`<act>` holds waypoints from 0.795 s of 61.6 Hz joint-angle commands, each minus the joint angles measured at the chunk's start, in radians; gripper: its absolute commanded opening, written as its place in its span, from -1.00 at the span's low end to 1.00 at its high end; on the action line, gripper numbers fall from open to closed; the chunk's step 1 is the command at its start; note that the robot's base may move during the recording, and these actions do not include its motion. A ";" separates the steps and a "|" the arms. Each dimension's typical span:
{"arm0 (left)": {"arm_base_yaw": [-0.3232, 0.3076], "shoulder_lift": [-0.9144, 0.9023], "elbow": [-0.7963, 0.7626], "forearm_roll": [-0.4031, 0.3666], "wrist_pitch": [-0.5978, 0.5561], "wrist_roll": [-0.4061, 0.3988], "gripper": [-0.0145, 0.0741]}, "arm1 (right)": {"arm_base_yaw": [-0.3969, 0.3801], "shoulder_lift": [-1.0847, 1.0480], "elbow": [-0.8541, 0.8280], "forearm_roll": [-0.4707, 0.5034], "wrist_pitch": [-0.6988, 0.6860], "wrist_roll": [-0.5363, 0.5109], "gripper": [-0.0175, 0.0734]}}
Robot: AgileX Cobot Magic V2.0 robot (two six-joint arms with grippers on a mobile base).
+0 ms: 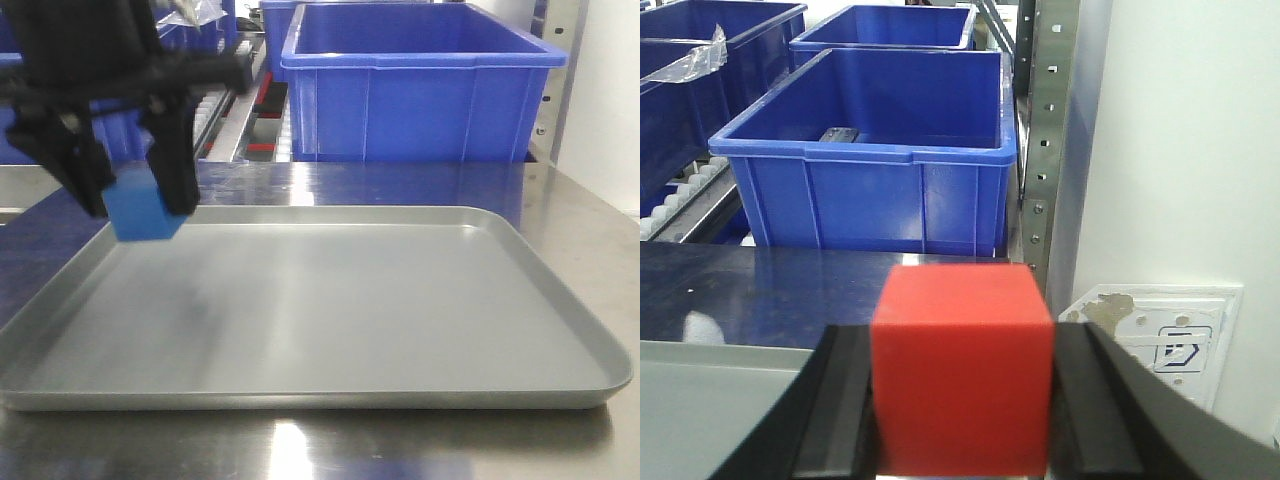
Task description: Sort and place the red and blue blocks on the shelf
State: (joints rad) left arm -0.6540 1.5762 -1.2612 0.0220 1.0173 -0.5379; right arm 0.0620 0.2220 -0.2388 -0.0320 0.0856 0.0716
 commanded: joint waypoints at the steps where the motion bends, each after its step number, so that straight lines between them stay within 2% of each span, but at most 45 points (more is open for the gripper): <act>1: 0.010 -0.103 0.005 -0.087 -0.040 0.172 -0.37 | -0.005 0.008 -0.027 -0.001 -0.095 -0.005 -0.45; 7: 0.028 -0.180 0.078 -0.195 -0.138 0.386 -0.37 | -0.005 0.008 -0.027 -0.001 -0.095 -0.005 -0.45; 10: 0.037 -0.216 0.127 -0.241 -0.205 0.466 -0.37 | -0.005 0.008 -0.027 -0.001 -0.095 -0.005 -0.45; 14: 0.050 -0.278 0.193 -0.278 -0.296 0.520 -0.37 | -0.005 0.008 -0.027 -0.001 -0.095 -0.005 -0.45; 22: 0.074 -0.390 0.325 -0.277 -0.451 0.523 -0.37 | -0.005 0.008 -0.027 -0.001 -0.095 -0.005 -0.45; 33: 0.143 -0.574 0.515 -0.272 -0.643 0.523 -0.37 | -0.005 0.008 -0.027 -0.001 -0.095 -0.005 -0.45; 41: 0.212 -0.711 0.626 -0.232 -0.710 0.523 -0.37 | -0.005 0.008 -0.027 -0.001 -0.095 -0.005 -0.45; 49: 0.296 -0.845 0.700 -0.216 -0.717 0.523 -0.37 | -0.005 0.008 -0.027 -0.001 -0.095 -0.005 -0.45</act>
State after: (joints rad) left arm -0.4054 0.8113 -0.5719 -0.1988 0.3918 -0.0176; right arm 0.0620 0.2220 -0.2388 -0.0320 0.0856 0.0716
